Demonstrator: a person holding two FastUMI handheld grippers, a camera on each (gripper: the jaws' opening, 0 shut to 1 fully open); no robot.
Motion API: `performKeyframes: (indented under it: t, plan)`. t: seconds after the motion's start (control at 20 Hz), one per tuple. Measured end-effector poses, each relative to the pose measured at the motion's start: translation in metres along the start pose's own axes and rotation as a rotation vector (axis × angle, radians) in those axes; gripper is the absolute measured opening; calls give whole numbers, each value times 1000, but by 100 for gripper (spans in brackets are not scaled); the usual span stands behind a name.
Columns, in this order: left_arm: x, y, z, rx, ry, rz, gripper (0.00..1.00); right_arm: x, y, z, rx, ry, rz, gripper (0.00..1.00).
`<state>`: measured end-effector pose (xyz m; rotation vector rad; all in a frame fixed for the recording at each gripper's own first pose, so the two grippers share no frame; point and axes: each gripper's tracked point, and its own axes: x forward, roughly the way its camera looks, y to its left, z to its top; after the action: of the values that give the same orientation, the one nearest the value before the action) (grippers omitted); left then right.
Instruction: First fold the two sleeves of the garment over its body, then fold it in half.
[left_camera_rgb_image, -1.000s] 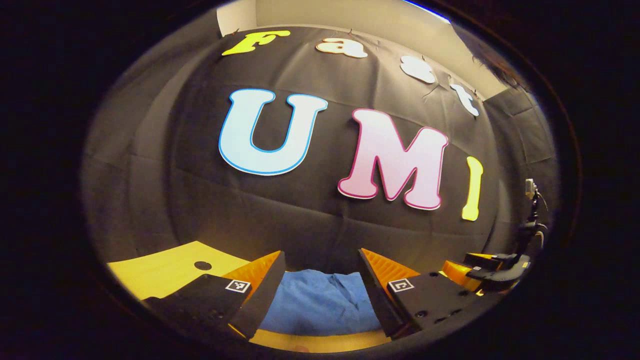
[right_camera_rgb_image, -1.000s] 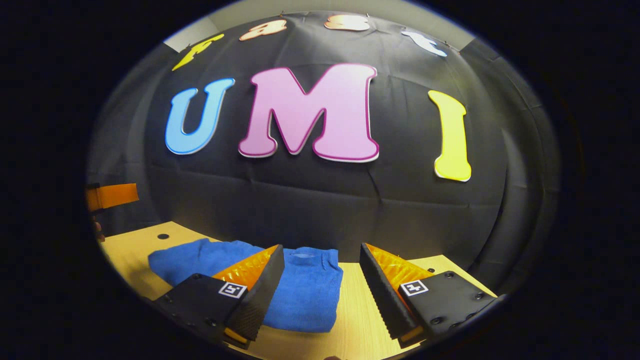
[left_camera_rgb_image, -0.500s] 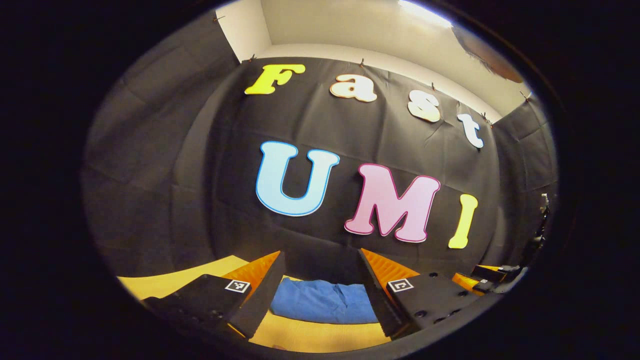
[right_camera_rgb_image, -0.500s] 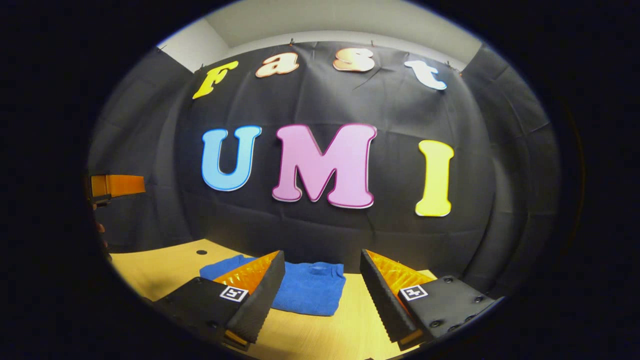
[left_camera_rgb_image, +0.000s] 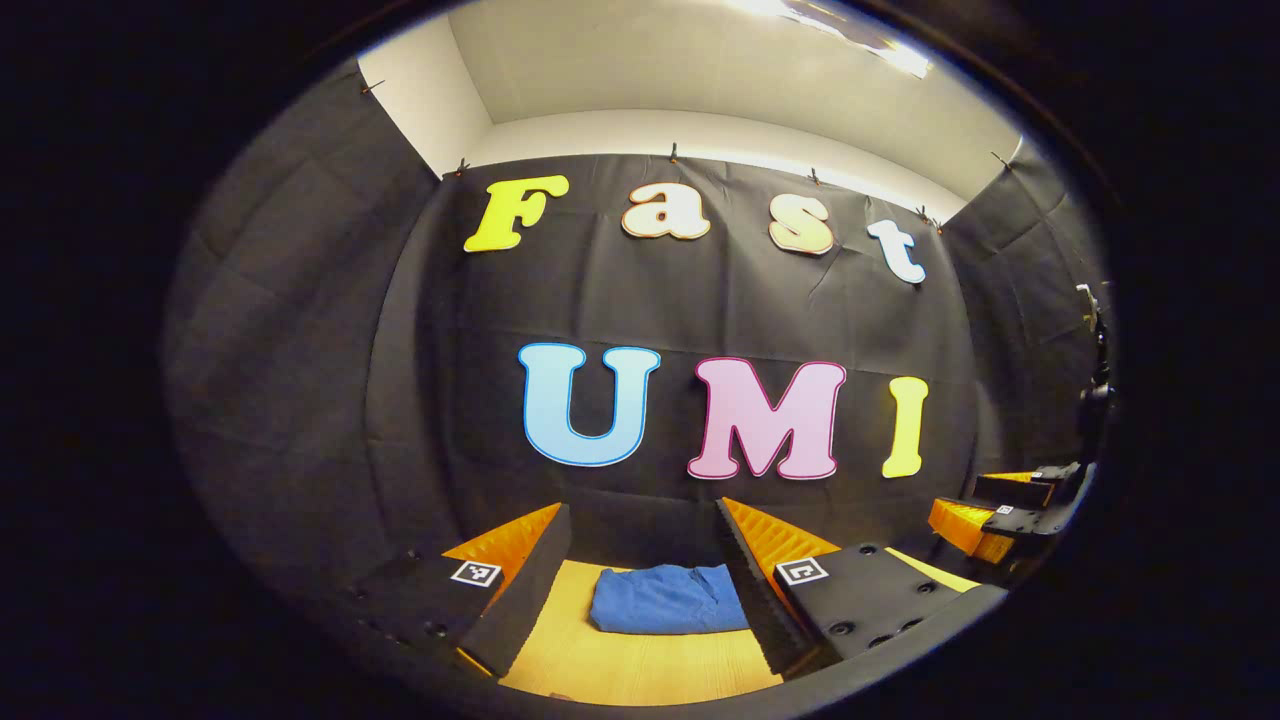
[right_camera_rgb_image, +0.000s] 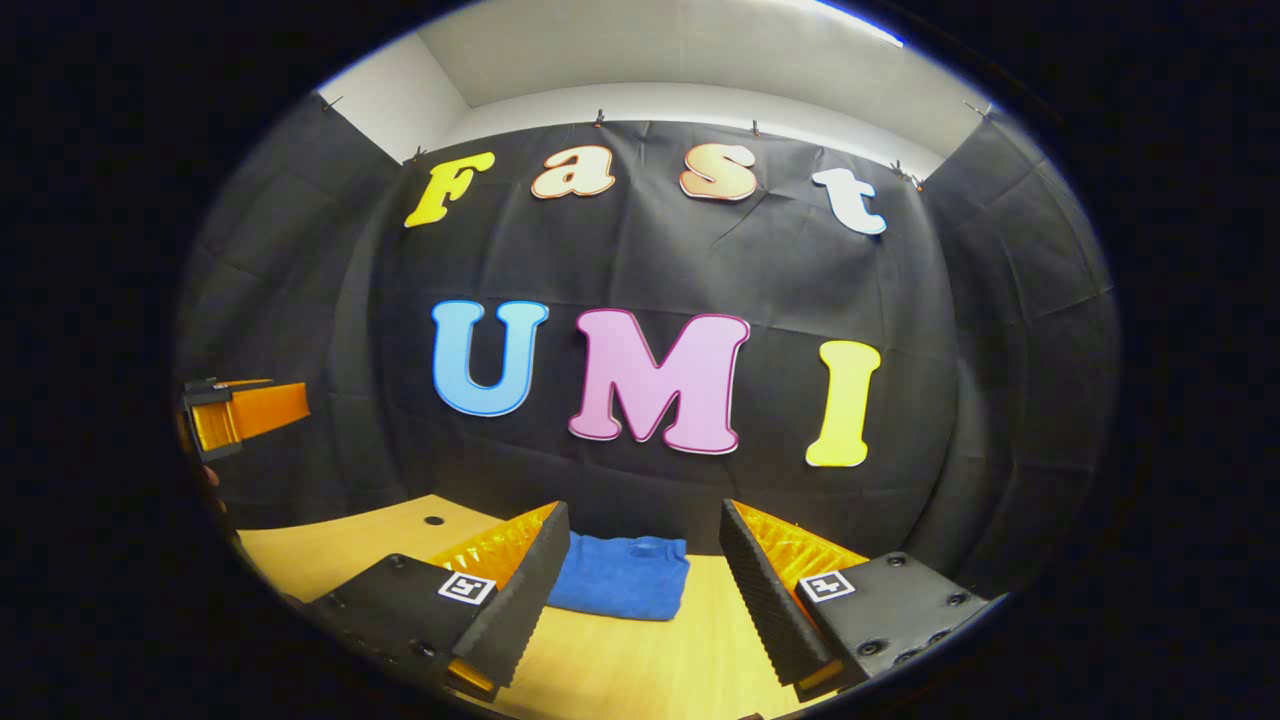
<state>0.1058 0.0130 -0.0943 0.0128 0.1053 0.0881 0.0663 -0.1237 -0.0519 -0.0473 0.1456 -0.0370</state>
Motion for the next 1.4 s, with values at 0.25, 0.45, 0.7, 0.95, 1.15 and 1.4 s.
performKeyframes:
  t: [0.25,0.45,0.7,0.95,1.15,1.4]
  plan:
    - [-26,-7,21,17,-66,-42,82,-29,25,17,47,-20,2,94]
    - [-30,0,25,-64,-63,-40,82,-44,38,27,46,-37,11,90]
    - [-31,8,25,-57,-53,-24,82,-52,31,38,35,-73,-20,89]
    - [-29,-4,27,-36,-55,-56,82,-57,15,38,58,-65,-69,89]
    - [-33,-4,30,-11,-70,-70,82,-56,11,31,57,-45,-89,89]
    - [-37,-8,28,-12,-63,-95,82,-56,16,26,54,-25,-97,94]
